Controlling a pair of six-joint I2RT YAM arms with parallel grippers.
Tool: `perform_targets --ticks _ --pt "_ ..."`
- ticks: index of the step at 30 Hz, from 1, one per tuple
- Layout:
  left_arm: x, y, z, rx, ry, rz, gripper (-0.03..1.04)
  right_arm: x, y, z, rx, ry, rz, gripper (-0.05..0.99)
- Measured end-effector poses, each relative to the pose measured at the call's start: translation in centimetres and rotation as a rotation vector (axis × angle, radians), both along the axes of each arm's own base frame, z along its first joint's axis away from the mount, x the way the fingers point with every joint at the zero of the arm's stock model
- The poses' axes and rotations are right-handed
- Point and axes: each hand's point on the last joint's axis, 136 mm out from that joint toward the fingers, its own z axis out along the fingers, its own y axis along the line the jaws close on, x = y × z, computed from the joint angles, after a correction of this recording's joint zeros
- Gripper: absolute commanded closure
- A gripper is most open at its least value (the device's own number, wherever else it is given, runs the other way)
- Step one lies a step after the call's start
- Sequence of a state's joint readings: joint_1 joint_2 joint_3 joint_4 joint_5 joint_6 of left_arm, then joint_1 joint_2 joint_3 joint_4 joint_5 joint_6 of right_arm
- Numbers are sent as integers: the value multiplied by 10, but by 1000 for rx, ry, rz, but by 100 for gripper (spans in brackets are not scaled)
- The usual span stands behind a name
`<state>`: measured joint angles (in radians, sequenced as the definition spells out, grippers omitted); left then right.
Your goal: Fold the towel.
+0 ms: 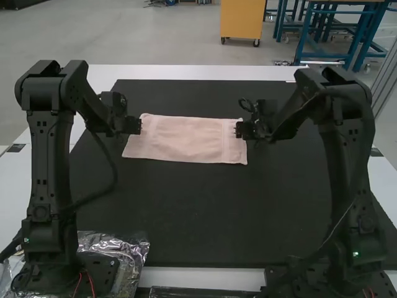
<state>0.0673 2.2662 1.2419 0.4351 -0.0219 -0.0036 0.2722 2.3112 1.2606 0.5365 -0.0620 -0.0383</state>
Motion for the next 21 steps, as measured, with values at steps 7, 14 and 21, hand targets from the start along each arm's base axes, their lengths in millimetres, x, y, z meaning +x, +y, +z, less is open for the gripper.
perform_targets --ticks 7,14,21 --pt "1 0 1 15 -4 -8 8 4 1 1 -14 48 0 3" --pt "4 0 0 39 -2 -23 75 3 1 -1 -21 55 9 95" --pt "7 -12 -3 43 -7 -66 99 0 9 -1 43 71 57 96"
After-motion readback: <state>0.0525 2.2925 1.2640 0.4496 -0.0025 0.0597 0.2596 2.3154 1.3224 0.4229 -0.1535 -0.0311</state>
